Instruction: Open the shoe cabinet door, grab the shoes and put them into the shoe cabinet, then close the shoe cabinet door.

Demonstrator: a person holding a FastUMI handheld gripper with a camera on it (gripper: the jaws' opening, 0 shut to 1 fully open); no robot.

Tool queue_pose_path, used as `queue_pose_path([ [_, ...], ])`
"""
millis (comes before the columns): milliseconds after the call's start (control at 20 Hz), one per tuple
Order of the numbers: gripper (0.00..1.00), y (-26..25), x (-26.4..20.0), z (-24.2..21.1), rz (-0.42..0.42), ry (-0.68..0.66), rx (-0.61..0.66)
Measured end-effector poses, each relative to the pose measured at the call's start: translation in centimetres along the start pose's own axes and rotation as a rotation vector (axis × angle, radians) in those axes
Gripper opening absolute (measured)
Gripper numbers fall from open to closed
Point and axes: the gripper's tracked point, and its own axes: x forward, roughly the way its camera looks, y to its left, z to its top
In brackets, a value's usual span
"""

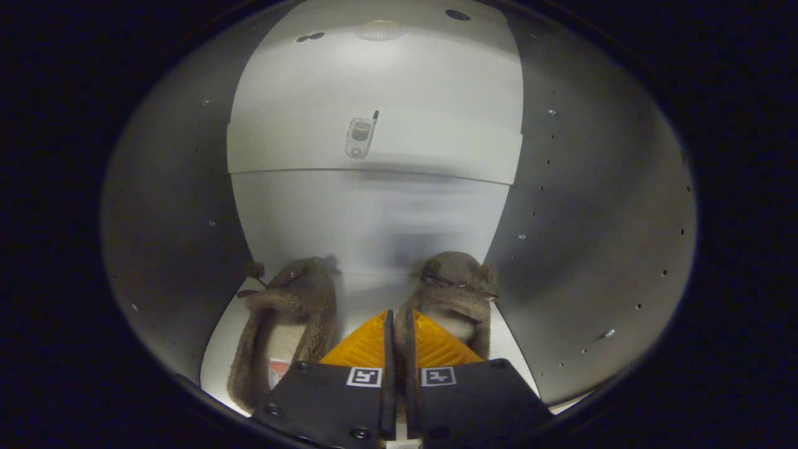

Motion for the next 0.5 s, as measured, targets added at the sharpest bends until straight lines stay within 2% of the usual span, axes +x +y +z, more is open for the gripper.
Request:
queue_pose_path([
  [250,0.09,-0.55,-0.21,0.0,-0.014,0.004,0.01],
  [500,0.22,-0.79,-0.79,0.44,-0.016,-0.011,0.013],
])
